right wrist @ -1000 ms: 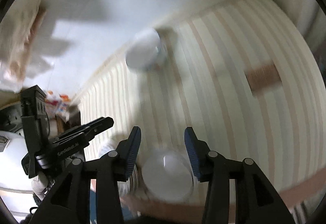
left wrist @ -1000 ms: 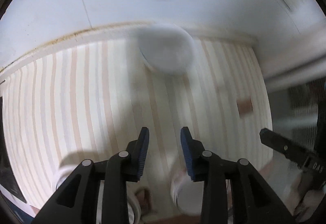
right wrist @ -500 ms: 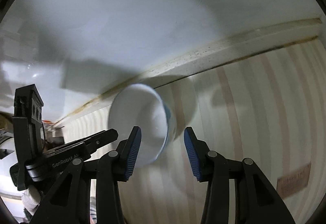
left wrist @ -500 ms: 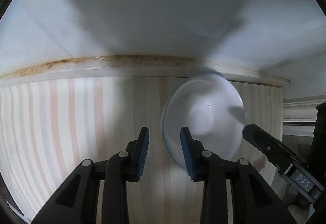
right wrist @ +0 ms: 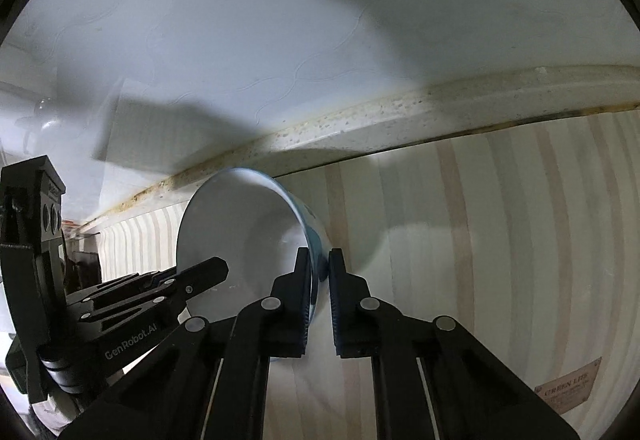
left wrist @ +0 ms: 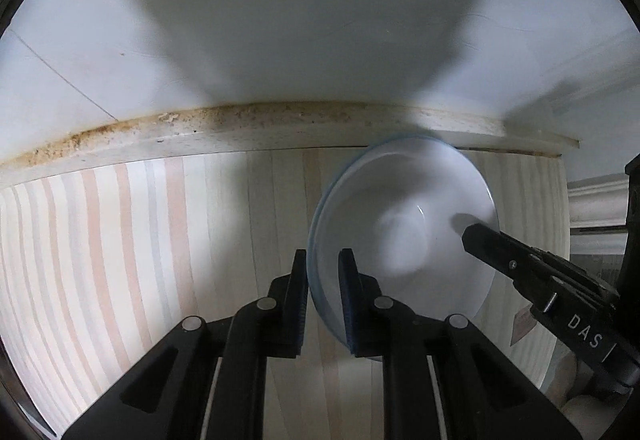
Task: Organize plates and bowls
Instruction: 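Nest the blue-dotted bowl onto the bowls held by the right gripper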
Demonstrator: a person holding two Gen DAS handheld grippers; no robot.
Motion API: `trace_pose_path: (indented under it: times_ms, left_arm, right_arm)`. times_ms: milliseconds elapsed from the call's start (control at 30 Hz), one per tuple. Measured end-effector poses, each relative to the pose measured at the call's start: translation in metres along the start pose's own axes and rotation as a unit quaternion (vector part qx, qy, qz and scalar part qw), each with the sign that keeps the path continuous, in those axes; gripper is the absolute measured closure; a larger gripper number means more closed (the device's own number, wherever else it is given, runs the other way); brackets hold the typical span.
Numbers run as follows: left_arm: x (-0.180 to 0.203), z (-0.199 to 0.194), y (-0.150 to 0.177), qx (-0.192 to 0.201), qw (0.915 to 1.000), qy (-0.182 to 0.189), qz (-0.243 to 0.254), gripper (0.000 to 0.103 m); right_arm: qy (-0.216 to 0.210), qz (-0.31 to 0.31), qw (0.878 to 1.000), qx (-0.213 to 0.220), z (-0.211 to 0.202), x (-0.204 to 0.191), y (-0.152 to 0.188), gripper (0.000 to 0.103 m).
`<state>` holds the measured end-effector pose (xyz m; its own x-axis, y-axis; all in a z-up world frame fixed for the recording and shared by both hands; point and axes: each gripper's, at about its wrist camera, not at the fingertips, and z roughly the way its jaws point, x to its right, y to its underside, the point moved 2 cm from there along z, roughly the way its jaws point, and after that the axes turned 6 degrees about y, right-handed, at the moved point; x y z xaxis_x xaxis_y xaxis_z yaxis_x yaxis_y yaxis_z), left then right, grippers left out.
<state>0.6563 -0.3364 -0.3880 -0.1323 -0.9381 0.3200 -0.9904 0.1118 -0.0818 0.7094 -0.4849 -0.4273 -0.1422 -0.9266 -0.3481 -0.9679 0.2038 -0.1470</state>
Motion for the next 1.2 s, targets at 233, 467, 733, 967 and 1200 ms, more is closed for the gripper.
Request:
trace_pose_path:
  times_ms: [233,467,733,967,1200]
  left_arm:
    - [0.02,-0.027,0.021,0.021,0.9997,0.001,0.015,0.09]
    - [0.029,-0.059,0.049,0.029,0.999,0.014,0.03,0.09]
    - [0.033,-0.095,0.098,0.037,0.9976,0.013,0.057,0.09]
    - [0.049,-0.107,0.148,0.032,0.9959,0.018,0.082,0.09]
    - [0.055,-0.104,0.193,0.01,0.9949,0.025,0.097,0.09]
  right_arm:
    - [-0.003,-0.008,1.0,0.012,-0.022,-0.017,0.016,0.093]
    - [-0.006,-0.018,0.999,0.031,-0.063,-0.029,0.049,0.093]
    - [-0.008,-0.018,0.998,0.051,-0.126,-0.018,0.102,0.093]
    - [-0.007,-0.004,0.999,0.054,-0.149,-0.014,0.159,0.093]
    - [0.001,0.004,0.999,0.036,-0.155,0.001,0.226,0.093]
